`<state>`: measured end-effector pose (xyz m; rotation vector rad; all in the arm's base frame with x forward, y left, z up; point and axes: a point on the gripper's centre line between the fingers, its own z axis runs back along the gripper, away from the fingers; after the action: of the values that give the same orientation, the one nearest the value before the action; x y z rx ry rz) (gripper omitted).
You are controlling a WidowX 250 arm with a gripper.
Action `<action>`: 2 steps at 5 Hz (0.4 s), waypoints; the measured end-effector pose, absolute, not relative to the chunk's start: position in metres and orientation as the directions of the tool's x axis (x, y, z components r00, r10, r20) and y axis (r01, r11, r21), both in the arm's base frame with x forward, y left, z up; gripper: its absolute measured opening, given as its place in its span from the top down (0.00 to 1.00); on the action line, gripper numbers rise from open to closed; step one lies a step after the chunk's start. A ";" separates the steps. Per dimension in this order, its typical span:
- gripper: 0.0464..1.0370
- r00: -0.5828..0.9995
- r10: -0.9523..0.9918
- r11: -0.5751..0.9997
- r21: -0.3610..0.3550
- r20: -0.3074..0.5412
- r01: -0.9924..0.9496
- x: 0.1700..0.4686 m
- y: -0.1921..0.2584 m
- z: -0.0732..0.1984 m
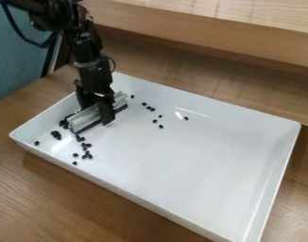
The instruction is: Sweep into pile
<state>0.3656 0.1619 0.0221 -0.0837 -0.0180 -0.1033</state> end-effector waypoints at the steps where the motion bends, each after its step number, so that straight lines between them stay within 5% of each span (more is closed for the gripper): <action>1: 0.05 0.996 -0.082 0.989 -0.121 0.029 0.085 0.368 0.157 0.026; 2: 0.05 0.997 -0.067 0.990 -0.126 0.021 0.070 0.367 0.156 0.030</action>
<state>0.3667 0.1564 0.0298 -0.1275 -0.0171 -0.0688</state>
